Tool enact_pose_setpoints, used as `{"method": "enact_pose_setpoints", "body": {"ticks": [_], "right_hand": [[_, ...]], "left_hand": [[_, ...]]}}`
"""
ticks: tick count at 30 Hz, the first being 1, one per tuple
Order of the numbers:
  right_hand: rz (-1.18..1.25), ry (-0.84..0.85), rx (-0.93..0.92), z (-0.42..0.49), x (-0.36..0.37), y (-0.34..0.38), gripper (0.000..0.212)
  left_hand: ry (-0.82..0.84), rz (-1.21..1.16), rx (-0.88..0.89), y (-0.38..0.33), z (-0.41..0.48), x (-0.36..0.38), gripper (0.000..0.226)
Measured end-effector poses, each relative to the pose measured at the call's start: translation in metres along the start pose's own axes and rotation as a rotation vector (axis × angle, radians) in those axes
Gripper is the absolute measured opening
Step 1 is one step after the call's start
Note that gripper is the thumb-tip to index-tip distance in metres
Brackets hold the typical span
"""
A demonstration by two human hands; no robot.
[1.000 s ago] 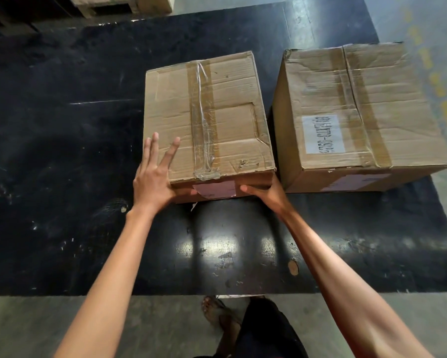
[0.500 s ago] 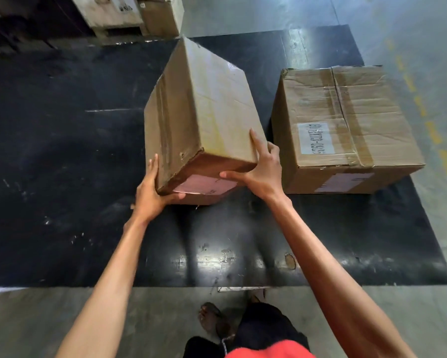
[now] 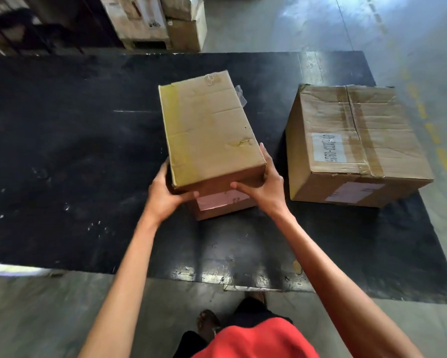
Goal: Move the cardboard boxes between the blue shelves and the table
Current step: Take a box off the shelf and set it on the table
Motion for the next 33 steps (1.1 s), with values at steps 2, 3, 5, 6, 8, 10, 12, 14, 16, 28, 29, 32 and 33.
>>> {"method": "enact_pose_setpoints", "body": {"ticks": [2, 3, 5, 6, 8, 10, 12, 14, 16, 28, 29, 32, 33], "right_hand": [[0.052, 0.042, 0.111, 0.000, 0.005, -0.025, 0.094], [0.037, 0.062, 0.143, 0.000, 0.007, -0.037, 0.085], [0.021, 0.093, 0.175, 0.002, 0.012, -0.053, 0.078], [0.027, 0.107, 0.194, 0.004, 0.014, -0.059, 0.078], [0.036, 0.142, 0.241, 0.008, 0.018, -0.068, 0.083], [0.036, 0.193, 0.287, 0.008, 0.023, -0.078, 0.094], [0.033, 0.253, 0.335, 0.005, 0.028, -0.090, 0.099], [0.014, 0.303, 0.375, 0.003, 0.033, -0.098, 0.109], [0.004, 0.328, 0.413, 0.002, 0.038, -0.103, 0.123], [-0.030, 0.204, 0.214, 0.011, 0.056, -0.050, 0.125], [-0.046, 0.184, 0.187, 0.013, 0.050, -0.044, 0.123], [-0.165, 0.149, 0.115, 0.013, 0.025, -0.030, 0.121], [-0.215, 0.140, 0.107, 0.011, 0.017, -0.027, 0.121]], "left_hand": [[-0.014, 0.145, 0.083, -0.021, 0.002, -0.007, 0.122], [-0.011, 0.215, 0.106, -0.030, 0.003, -0.006, 0.131], [0.008, 0.354, 0.108, -0.045, 0.004, 0.002, 0.154], [0.011, 0.435, 0.103, -0.052, 0.005, 0.007, 0.161], [0.034, 0.621, 0.090, -0.061, 0.009, 0.019, 0.160], [0.052, 0.793, 0.073, -0.063, 0.014, 0.029, 0.150], [0.027, 0.852, 0.101, -0.058, 0.015, 0.026, 0.142], [0.009, 0.806, 0.163, -0.049, 0.014, 0.013, 0.138], [-0.008, 0.760, 0.214, -0.037, 0.013, -0.008, 0.136], [-0.076, 0.400, 0.029, 0.046, -0.004, -0.090, 0.135], [-0.083, 0.348, 0.012, 0.053, -0.007, -0.085, 0.134], [-0.086, 0.213, -0.049, 0.072, -0.014, -0.058, 0.123], [-0.090, 0.179, -0.082, 0.077, -0.014, -0.045, 0.115]]}}
Point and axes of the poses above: each hand's wrist, its own z-axis towards the middle knuckle, its own x-axis out of the palm, y = z × x, the point moved 3 cm from there along z, towards the middle knuckle
